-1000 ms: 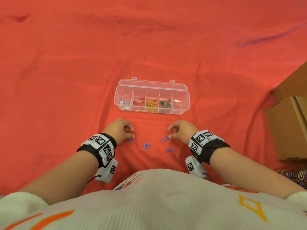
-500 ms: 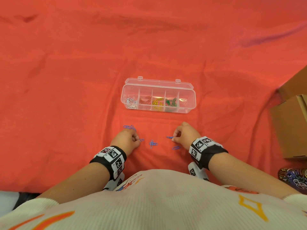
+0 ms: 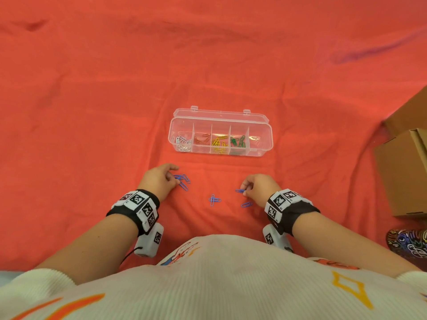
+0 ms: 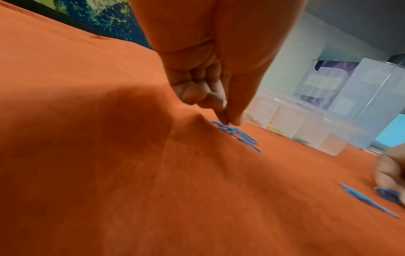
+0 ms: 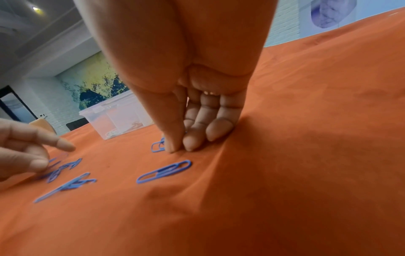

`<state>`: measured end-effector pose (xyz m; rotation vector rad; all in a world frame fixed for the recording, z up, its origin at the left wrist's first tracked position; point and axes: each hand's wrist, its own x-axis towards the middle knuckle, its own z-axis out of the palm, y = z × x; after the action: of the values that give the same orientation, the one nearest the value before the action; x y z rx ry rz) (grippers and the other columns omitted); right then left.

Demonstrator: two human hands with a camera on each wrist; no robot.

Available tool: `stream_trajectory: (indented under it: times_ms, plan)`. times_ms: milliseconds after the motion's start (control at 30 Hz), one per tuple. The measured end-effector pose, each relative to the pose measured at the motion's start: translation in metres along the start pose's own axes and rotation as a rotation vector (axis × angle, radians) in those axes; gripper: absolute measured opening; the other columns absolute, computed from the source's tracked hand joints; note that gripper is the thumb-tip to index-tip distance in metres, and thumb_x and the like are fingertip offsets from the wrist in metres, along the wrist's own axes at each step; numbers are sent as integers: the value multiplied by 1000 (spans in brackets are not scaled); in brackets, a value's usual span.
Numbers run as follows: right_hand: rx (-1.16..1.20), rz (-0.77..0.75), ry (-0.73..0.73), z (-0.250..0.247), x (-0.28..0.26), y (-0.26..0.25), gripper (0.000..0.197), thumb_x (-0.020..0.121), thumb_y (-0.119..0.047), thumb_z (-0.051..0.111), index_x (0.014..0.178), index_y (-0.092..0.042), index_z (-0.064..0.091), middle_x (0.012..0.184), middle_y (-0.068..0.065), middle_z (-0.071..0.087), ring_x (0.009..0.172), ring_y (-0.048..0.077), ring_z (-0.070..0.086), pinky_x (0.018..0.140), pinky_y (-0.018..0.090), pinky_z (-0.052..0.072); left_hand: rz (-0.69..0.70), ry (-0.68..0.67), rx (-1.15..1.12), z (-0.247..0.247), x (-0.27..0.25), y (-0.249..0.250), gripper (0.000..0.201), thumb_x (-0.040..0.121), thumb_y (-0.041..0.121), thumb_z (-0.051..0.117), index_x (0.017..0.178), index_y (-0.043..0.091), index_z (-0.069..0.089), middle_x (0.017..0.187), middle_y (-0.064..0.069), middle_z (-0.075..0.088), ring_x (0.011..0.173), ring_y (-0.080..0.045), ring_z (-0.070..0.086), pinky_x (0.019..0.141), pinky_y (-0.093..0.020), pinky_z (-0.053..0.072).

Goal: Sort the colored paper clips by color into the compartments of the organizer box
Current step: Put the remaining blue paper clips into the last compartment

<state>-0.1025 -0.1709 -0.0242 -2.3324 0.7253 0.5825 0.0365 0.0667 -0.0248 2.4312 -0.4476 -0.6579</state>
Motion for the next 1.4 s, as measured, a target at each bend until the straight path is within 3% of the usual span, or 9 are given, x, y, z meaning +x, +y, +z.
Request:
stream_trajectory:
  times_ms: [133, 433, 567, 633, 867, 1000, 1133, 1233, 1400]
  plan:
    - [38, -10, 26, 0, 0, 3, 16, 78, -5, 65, 91, -13, 71, 60, -13, 51, 61, 9, 51, 53, 14, 35, -87, -53, 74, 1, 7, 0, 24, 78, 9, 65, 102, 13, 68, 76, -8, 64, 76, -20, 58, 69, -23, 36]
    - [435, -4, 402, -31, 6, -2, 21, 76, -10, 69, 67, -28, 63, 60, -9, 58, 50, 11, 50, 57, 24, 43, -29, -53, 166, 3, 11, -3, 10, 70, 10, 69, 80, 10, 68, 86, -5, 52, 77, -22, 54, 72, -26, 40]
    - [543, 6, 560, -59, 15, -9, 15, 78, -10, 66, 73, -24, 64, 62, -8, 56, 36, 0, 52, 43, 9, 40, -46, -76, 176, 5, 12, 0, 9, 67, 11, 70, 73, 14, 63, 85, -5, 53, 77, -24, 56, 70, -26, 39]
    - [579, 28, 616, -67, 23, -10, 23, 78, -9, 66, 66, -28, 60, 62, -8, 56, 39, 2, 52, 47, 17, 43, -45, -87, 186, 6, 12, 2, 9, 68, 11, 69, 73, 14, 62, 84, -5, 54, 78, -25, 56, 70, -26, 40]
    - [505, 52, 610, -75, 30, -12, 13, 84, -9, 59, 85, -19, 68, 60, -10, 57, 31, -5, 50, 35, 5, 33, -50, -93, 195, 6, 7, 3, 12, 69, 16, 66, 70, 20, 55, 80, -7, 67, 77, -27, 62, 71, -34, 50]
    - [465, 29, 606, -71, 25, -7, 22, 80, -7, 56, 83, -23, 70, 60, -12, 56, 44, 8, 53, 50, 20, 42, -6, -106, 168, 2, 7, 3, 18, 68, 14, 67, 66, 23, 52, 72, -2, 62, 75, -26, 62, 70, -34, 50]
    - [425, -43, 519, -60, 18, 0, 23, 77, -5, 61, 76, -27, 69, 62, -10, 56, 50, 6, 51, 59, 21, 42, 79, -58, 116, 0, 8, 11, 16, 68, 11, 67, 67, 19, 53, 65, 1, 60, 69, -23, 60, 67, -31, 46]
    - [377, -87, 192, -50, 11, 9, 26, 77, -6, 68, 69, -30, 63, 61, -5, 58, 39, 1, 48, 56, 23, 43, 155, -39, 76, -2, 11, 28, 15, 69, 8, 66, 69, 18, 55, 64, 3, 58, 63, -18, 55, 64, -27, 45]
    - [134, -89, -221, -30, -7, 18, 18, 70, -14, 78, 84, -21, 69, 64, -7, 57, 57, 12, 52, 63, 22, 43, 278, -71, 36, 1, 20, 73, 17, 71, 7, 65, 71, 20, 55, 66, 6, 55, 57, -7, 48, 53, -7, 34]
